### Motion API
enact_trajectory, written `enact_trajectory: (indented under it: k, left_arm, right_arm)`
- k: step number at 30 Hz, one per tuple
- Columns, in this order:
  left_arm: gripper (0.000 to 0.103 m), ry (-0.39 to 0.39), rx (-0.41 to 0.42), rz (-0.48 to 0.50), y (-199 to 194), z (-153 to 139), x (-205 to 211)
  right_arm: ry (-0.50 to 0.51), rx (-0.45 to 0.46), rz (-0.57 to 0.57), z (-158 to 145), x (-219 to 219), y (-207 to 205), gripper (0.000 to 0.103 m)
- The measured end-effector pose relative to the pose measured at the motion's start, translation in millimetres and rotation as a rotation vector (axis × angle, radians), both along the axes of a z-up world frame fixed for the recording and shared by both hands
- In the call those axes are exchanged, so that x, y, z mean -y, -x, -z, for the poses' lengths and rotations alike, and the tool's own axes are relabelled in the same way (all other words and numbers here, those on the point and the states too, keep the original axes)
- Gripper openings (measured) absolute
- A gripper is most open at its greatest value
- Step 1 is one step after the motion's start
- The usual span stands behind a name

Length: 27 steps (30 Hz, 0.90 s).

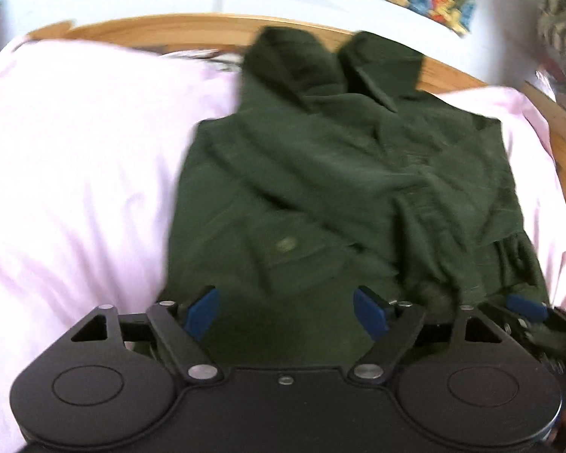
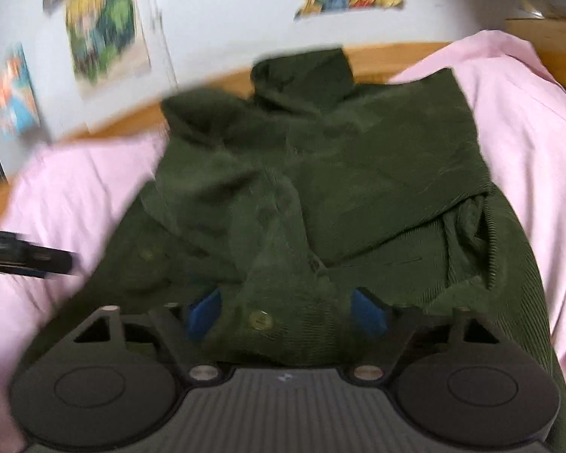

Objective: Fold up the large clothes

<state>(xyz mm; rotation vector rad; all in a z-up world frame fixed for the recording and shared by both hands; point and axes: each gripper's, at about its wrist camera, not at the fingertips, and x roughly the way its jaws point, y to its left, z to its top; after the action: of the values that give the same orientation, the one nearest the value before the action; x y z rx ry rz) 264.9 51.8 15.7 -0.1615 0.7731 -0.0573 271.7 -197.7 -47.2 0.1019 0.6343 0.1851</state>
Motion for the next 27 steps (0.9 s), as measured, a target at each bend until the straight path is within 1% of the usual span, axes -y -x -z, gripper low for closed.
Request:
enact_trajectory:
  k: [1,2,4,5,7,8,9,10,11,12,13,14,16,17,19,22,23,25,27]
  left_arm:
    - [0.085,0.004,0.028,-0.011,5.0,6.1,-8.3]
    - [0.086,0.001,0.056,-0.022,8.2,11.5,-15.0]
    - [0.087,0.003,0.078,-0.052,5.8,18.5,-24.8]
    - [0.087,0.018,0.078,-0.061,1.3,20.2,-28.9]
    - [0.087,0.062,0.064,-0.074,-7.7,22.1,-36.1]
    - [0.087,0.082,0.062,-0.078,-11.3,22.4,-39.6]
    - [0.087,0.098,0.066,-0.085,-14.7,22.9,-40.8]
    - [0.087,0.109,0.071,-0.095,-16.7,23.5,-43.2]
    - [0.087,0.113,0.066,-0.110,-18.2,24.6,-46.3]
    - [0.087,0.112,0.051,-0.124,-19.5,26.3,-47.4]
    - [0.087,0.112,0.028,-0.141,-18.9,28.0,-51.5]
    - [0.087,0.115,0.008,-0.154,-19.0,29.1,-54.9]
    - [0.087,0.135,0.001,-0.173,-17.4,30.0,-63.1]
    - [0.087,0.144,0.004,-0.179,-16.4,29.7,-66.5]
    - [0.088,0.155,0.007,-0.185,-16.1,29.2,-70.3]
    - [0.090,0.152,0.022,-0.166,-20.7,30.8,-67.4]
    - [0.090,0.144,0.028,-0.156,-22.3,32.3,-65.6]
    - [0.090,0.131,0.028,-0.142,-23.4,36.1,-62.2]
    - [0.090,0.138,0.013,-0.136,-24.1,39.4,-62.1]
  right_arm:
    - [0.027,-0.050,0.006,4.6,-1.3,-7.3,0.039]
    - [0.041,-0.083,0.003,6.7,-0.5,-12.0,0.034]
    - [0.069,-0.095,-0.015,-0.1,0.9,-13.9,0.024]
    - [0.112,-0.086,-0.016,-7.7,0.2,-13.1,0.021]
    - [0.209,-0.032,0.004,-25.3,0.2,-10.6,0.019]
    - [0.238,-0.007,0.021,-33.8,2.9,-11.7,0.019]
    - [0.249,-0.007,0.029,-38.6,6.5,-14.8,0.020]
    - [0.269,-0.038,0.026,-39.7,9.2,-21.8,0.026]
    - [0.310,-0.071,0.027,-39.8,8.7,-29.0,0.039]
    - [0.360,-0.077,0.043,-41.8,7.6,-34.3,0.044]
    - [0.403,-0.047,0.060,-48.2,3.8,-36.5,0.048]
    - [0.416,-0.008,0.054,-58.9,-1.8,-40.0,0.058]
    - [0.389,0.067,0.024,-82.2,-16.9,-54.1,0.073]
    - [0.370,0.101,-0.014,-93.2,-30.2,-66.6,0.074]
    - [0.339,0.130,-0.109,-108.2,-64.3,-100.0,0.074]
    - [0.273,0.153,-0.252,-119.5,-121.1,-155.1,0.074]
    - [0.264,0.156,-0.290,-121.4,-140.2,-171.6,0.074]
    - [0.273,0.158,-0.341,-121.5,-178.7,-206.4,0.074]
    - [0.290,0.151,-0.354,-120.9,-206.6,-238.3,0.071]
